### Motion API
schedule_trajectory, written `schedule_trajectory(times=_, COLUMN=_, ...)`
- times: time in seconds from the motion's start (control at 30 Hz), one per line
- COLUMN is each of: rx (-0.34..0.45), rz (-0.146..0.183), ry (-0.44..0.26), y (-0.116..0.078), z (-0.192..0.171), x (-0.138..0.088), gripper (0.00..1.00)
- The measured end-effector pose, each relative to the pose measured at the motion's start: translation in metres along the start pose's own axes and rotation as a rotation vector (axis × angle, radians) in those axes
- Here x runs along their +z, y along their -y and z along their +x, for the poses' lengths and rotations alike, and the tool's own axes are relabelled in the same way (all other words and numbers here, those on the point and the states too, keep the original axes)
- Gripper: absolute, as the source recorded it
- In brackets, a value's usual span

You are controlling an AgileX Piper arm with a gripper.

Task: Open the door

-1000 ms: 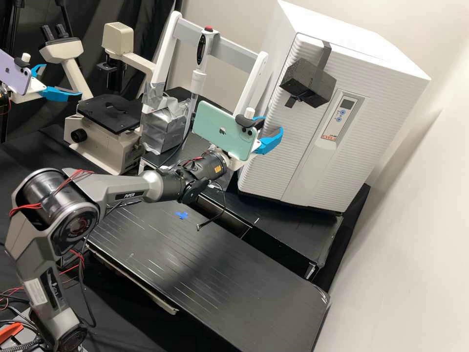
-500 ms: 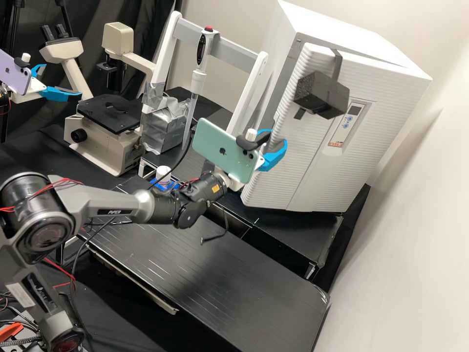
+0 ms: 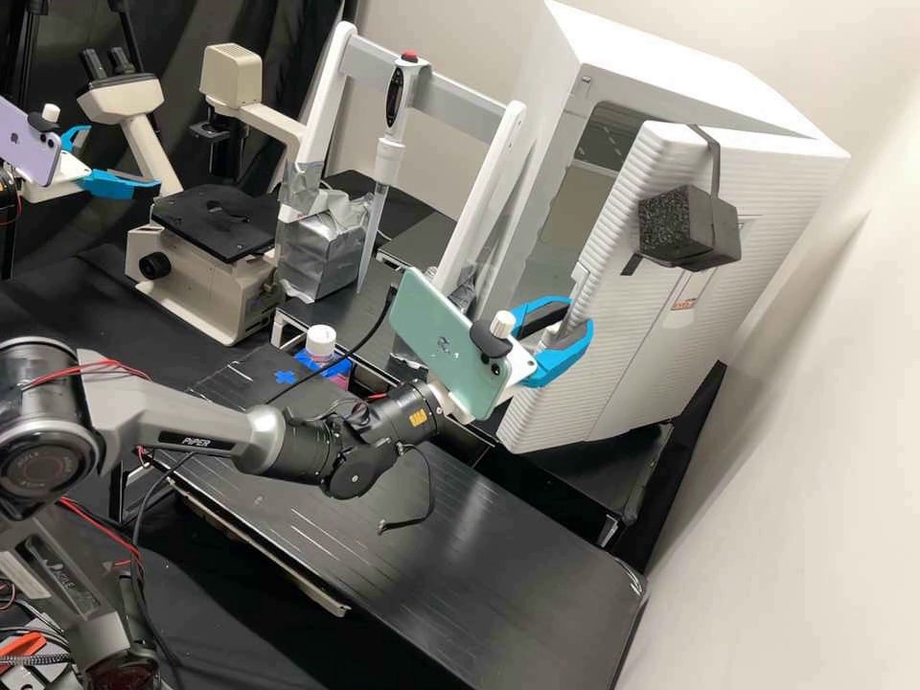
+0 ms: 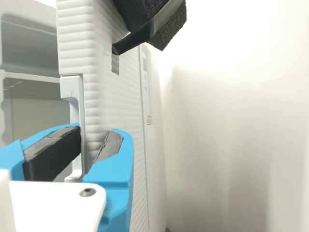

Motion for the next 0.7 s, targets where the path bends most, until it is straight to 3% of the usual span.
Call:
schedule_trajectory(times=0.43, rx=0.073, rz=0.072, ry=0.054, y=-0.012, z=-0.026, x=0.025, gripper=1.0)
schedule_trajectory(times=0.7, rx=0.047, rz=0.085, ry=-0.044, y=-0.01, z=-0.04, x=0.017, gripper=1.0)
